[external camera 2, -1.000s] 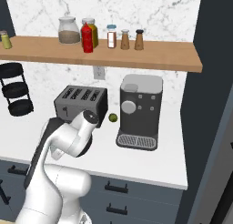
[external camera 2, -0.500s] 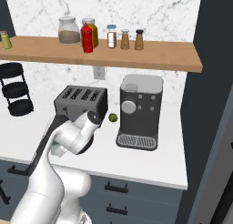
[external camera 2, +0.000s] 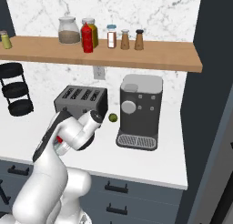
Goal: Put the shaker and condiment bottle from the counter next to their counterparts in the cabinet.
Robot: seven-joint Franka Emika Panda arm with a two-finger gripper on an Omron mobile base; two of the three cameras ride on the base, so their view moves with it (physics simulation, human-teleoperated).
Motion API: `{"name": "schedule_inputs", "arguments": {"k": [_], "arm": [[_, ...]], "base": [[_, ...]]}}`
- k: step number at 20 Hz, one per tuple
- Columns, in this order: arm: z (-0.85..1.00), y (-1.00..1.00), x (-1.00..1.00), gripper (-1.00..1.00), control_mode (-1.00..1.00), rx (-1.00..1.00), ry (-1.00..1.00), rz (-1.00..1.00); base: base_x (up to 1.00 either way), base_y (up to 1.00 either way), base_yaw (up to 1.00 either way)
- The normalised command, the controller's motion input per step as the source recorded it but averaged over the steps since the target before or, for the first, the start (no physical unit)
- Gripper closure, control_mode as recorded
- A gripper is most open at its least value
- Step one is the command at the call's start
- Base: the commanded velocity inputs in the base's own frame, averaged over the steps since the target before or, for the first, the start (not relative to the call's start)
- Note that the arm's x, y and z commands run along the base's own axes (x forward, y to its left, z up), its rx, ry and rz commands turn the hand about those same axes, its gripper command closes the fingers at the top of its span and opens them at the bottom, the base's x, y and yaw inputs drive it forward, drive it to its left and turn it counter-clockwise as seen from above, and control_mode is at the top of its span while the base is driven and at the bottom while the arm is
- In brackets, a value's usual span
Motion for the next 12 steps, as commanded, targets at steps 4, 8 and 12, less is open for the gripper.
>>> {"name": "schedule_inputs", "arguments": {"k": [4, 8, 12], "arm": [[-0.49, 0.16, 0.02, -1.00, -1.00, 0.03, 0.00, 0.02], [-0.44, 0.22, 0.04, -1.00, -1.00, 0.02, 0.00, 0.00], [-0.40, 0.29, 0.01, -1.00, -1.00, 0.00, 0.00, 0.00]], "base": [[0.00, 0.00, 0.00], [0.00, 0.00, 0.00], [0.00, 0.00, 0.00]]}}
